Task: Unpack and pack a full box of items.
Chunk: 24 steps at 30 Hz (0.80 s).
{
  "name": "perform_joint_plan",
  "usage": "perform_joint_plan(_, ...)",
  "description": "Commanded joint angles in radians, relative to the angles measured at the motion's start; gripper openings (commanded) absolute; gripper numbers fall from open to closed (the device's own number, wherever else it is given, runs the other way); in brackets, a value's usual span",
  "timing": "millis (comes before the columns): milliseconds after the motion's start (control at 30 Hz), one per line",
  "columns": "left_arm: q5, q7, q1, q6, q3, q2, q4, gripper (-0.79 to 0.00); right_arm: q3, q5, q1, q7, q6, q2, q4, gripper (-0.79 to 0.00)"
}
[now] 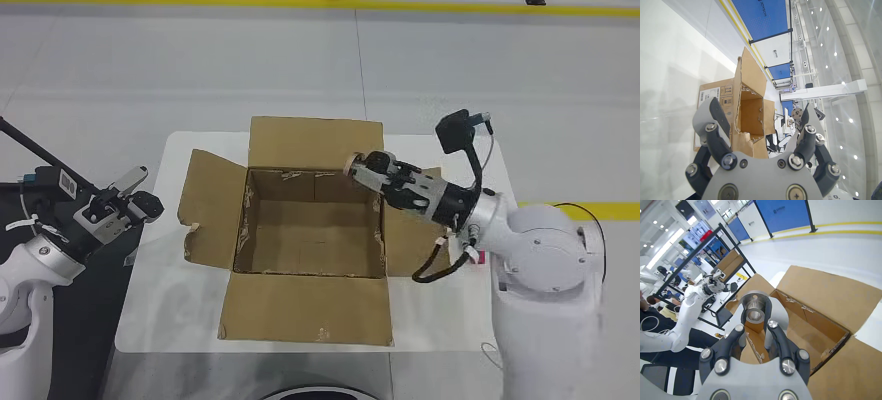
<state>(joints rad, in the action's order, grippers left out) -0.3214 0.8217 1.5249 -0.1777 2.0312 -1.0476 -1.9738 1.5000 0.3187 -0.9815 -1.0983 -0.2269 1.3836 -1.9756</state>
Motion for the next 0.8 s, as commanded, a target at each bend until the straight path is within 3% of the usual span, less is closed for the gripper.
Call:
perform_joint_plan(0,0.0,0.0,0.0,0.0,0.0,0.0,0.0,0.0,0.018,-0.041,0.0,-0.006,-0.025,-0.005,0.004,-0.785)
perform_joint_plan(167,0.0,0.0,0.0,0.0,0.0,0.0,0.0,0.0,0.039,-0.039,0.004,-0.028,-0.033,-0.02,0.004,-0.785)
perform_joint_plan(367,0.0,0.0,0.0,0.0,0.0,0.0,0.0,0.0,0.103,0.184,-0.063,-0.05,0.134,-0.043,-0.153,-0.785)
perform_joint_plan(533,0.0,0.0,0.0,0.0,0.0,0.0,0.0,0.0,0.191,0.361,-0.139,-0.196,0.261,-0.067,-0.274,-0.785)
perform_joint_plan(767,0.0,0.0,0.0,0.0,0.0,0.0,0.0,0.0,0.255,0.639,-0.198,-0.366,0.419,-0.093,-0.313,-0.785)
